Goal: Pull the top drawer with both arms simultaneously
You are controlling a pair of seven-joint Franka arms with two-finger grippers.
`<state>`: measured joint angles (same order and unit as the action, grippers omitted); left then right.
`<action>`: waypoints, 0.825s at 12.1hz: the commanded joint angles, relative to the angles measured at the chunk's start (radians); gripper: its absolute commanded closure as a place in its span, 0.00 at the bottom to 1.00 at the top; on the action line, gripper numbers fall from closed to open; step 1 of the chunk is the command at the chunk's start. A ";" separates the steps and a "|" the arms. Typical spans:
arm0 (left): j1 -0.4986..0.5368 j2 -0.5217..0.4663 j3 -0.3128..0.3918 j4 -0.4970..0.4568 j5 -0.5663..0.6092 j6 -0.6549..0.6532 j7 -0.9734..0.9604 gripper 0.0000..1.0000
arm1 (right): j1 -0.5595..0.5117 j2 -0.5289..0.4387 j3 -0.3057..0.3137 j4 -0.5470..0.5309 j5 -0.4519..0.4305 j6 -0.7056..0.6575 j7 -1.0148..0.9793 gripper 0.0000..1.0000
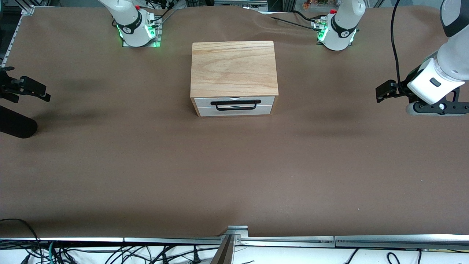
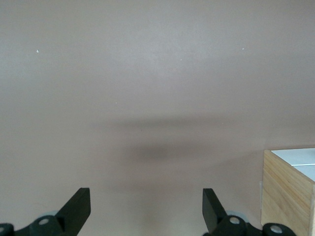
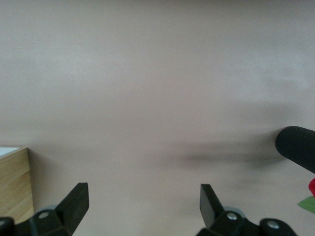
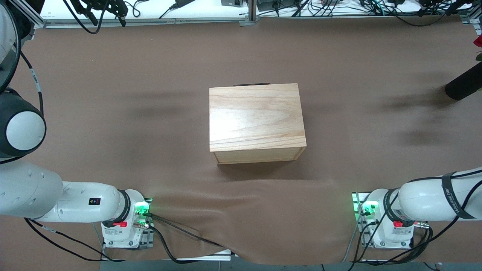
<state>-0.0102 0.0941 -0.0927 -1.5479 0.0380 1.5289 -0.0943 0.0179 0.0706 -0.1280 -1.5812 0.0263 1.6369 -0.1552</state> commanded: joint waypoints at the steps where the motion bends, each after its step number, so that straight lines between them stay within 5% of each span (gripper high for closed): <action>1: 0.018 -0.017 -0.006 0.003 -0.018 -0.021 0.018 0.00 | -0.013 -0.006 0.013 0.003 -0.017 -0.008 0.006 0.00; 10: 0.019 -0.017 -0.006 0.002 -0.018 -0.021 0.016 0.00 | -0.015 -0.003 0.013 0.004 -0.022 -0.014 0.006 0.00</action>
<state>-0.0025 0.0903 -0.0928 -1.5478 0.0361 1.5235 -0.0943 0.0147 0.0706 -0.1280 -1.5812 0.0181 1.6349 -0.1552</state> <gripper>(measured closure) 0.000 0.000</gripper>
